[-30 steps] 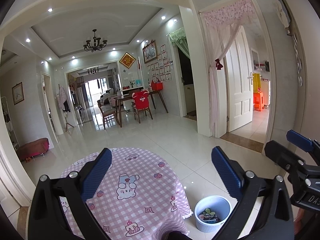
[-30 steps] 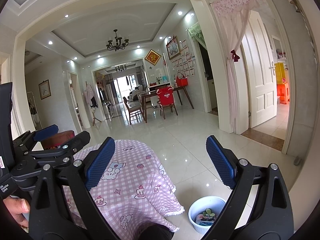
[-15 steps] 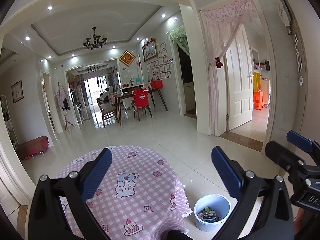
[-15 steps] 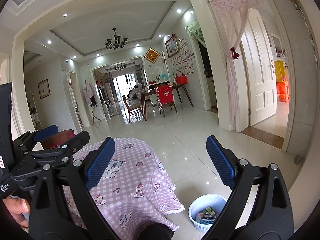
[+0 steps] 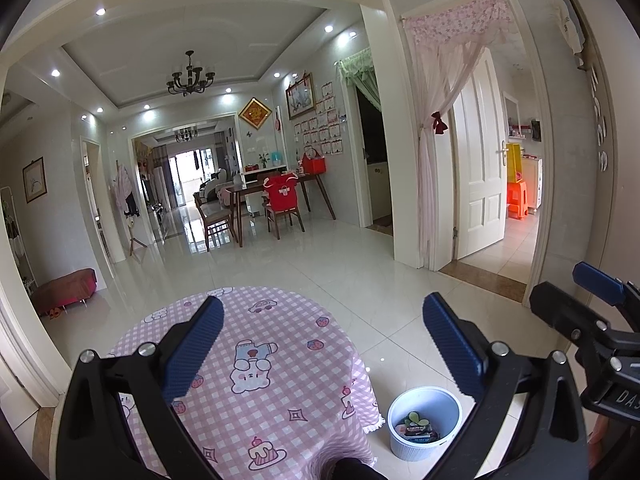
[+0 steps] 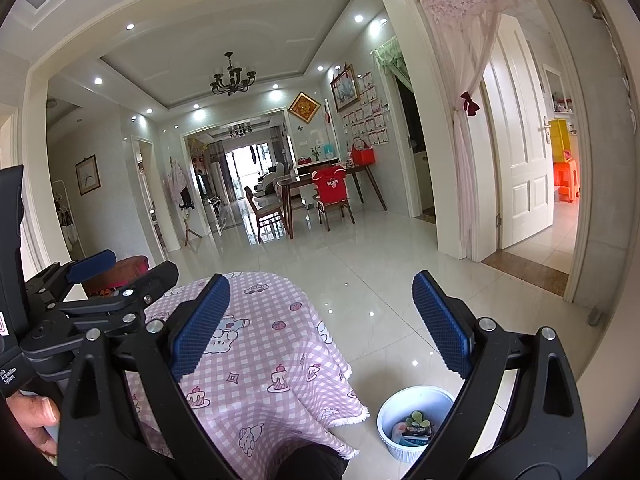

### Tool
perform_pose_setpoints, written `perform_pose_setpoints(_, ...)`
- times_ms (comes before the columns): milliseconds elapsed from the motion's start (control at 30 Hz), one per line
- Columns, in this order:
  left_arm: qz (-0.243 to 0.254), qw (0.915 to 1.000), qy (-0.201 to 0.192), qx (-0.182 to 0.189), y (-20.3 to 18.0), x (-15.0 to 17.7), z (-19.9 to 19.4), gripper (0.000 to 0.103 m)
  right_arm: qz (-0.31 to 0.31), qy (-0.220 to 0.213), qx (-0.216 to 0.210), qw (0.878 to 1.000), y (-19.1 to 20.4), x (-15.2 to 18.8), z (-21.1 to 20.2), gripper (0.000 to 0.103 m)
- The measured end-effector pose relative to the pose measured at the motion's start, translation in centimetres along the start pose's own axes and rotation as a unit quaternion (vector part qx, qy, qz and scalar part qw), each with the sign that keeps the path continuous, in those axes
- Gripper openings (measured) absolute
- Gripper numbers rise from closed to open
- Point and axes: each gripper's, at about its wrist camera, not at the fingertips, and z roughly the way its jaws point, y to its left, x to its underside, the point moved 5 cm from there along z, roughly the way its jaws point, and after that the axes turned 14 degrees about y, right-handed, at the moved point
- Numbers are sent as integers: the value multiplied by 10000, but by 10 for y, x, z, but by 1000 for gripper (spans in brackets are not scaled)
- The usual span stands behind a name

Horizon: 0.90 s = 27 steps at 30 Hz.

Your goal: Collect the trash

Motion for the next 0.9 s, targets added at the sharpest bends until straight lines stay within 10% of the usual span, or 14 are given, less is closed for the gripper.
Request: perform_pose_setpoints(900,-20,10000,29,-1,1,2,2,98,2,72,-22,10000,3,6,7,91)
